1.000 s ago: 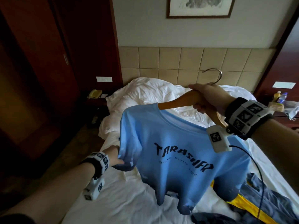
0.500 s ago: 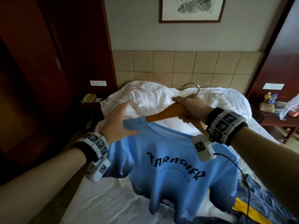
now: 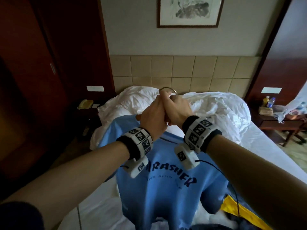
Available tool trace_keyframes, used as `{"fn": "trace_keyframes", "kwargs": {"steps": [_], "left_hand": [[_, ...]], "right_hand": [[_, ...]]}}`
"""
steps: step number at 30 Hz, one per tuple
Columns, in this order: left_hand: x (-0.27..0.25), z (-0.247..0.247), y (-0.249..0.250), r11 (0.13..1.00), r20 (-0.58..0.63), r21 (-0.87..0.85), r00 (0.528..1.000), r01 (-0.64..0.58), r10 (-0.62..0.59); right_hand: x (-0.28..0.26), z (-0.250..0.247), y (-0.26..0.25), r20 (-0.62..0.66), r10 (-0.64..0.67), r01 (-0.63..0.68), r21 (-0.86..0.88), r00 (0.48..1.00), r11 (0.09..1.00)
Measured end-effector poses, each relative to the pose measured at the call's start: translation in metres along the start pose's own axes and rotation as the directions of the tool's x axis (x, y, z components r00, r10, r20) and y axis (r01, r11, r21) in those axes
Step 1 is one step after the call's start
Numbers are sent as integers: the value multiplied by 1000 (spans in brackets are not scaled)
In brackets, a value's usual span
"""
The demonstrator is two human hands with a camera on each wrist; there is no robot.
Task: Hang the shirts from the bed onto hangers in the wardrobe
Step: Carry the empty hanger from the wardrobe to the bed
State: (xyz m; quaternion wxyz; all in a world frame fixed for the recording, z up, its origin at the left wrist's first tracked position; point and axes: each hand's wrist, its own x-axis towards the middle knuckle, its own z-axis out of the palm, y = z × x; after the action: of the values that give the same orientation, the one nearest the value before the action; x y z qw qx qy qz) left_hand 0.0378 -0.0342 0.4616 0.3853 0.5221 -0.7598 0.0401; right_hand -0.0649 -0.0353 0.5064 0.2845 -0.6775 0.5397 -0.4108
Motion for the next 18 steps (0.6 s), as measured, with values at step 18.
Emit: {"fn": "trace_keyframes", "kwargs": {"steps": [18], "left_hand": [[18,-11,-42,990,-46,67,992,123,-120]], "right_hand": [[-6,-31,79,376,-56,218,-404,925,888]]}}
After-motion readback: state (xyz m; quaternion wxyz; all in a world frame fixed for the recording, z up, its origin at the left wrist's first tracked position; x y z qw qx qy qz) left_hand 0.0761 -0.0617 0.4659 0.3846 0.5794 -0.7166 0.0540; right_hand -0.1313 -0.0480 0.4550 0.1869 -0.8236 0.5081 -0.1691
